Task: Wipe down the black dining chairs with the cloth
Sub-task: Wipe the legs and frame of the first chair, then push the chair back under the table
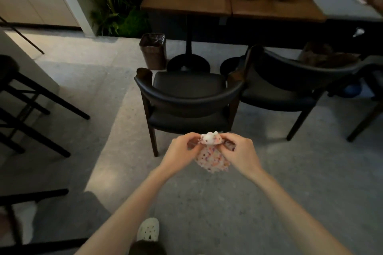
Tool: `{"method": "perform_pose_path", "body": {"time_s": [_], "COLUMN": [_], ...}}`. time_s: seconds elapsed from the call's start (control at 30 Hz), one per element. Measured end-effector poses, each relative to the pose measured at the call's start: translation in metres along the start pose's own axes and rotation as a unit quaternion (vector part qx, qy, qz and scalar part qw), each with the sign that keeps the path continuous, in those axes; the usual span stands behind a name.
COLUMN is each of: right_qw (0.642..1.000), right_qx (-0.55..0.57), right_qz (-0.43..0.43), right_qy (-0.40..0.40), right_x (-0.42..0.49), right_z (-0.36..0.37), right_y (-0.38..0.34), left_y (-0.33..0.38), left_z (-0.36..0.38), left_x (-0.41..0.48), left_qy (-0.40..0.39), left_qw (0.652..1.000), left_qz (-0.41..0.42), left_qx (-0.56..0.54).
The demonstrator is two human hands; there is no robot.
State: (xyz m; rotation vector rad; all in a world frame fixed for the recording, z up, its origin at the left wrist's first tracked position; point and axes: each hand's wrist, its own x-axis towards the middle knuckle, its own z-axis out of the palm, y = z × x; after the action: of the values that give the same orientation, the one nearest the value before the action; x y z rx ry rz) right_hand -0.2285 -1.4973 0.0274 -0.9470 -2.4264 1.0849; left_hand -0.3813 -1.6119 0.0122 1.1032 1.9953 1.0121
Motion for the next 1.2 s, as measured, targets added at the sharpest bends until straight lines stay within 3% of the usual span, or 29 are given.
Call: {"method": "perform_pose_path", "body": {"time_s": [0.2, 0.4, 0.63, 0.93, 1.2], "right_qw": [0.997, 0.993, 0.987, 0.940, 0.892], "right_qx": [-0.026, 0.016, -0.004, -0.033, -0.083], "right_qz": [0.006, 0.081, 0.138, 0.341, 0.445], "right_qy": [0.068, 0.080, 0.081, -0.002, -0.017], "right_x": [-0.012, 0.015, 0.102, 0.243, 0.301], "right_z": [-0.079, -0.108, -0.087, -0.021, -0.004], "right_y": [-0.003, 0.010, 0.029, 0.065, 0.095], "left_y": [0.072, 0.063, 0.000, -0.097, -0.102], "left_z": [0.007, -0.029, -0.092, -0.147, -0.156], "left_x": [-0.002, 0.033, 0.112, 0.218, 0.259], "left_qy": [0.011, 0.105, 0.214, 0.178, 0.247], "left_qw": [1.000, 0.991, 0.958, 0.926, 0.909], "left_qz": [0.019, -0.071, -0.178, -0.325, -0.334], "left_qx": [-0.020, -0.048, -0.065, -0.075, -0.017]}}
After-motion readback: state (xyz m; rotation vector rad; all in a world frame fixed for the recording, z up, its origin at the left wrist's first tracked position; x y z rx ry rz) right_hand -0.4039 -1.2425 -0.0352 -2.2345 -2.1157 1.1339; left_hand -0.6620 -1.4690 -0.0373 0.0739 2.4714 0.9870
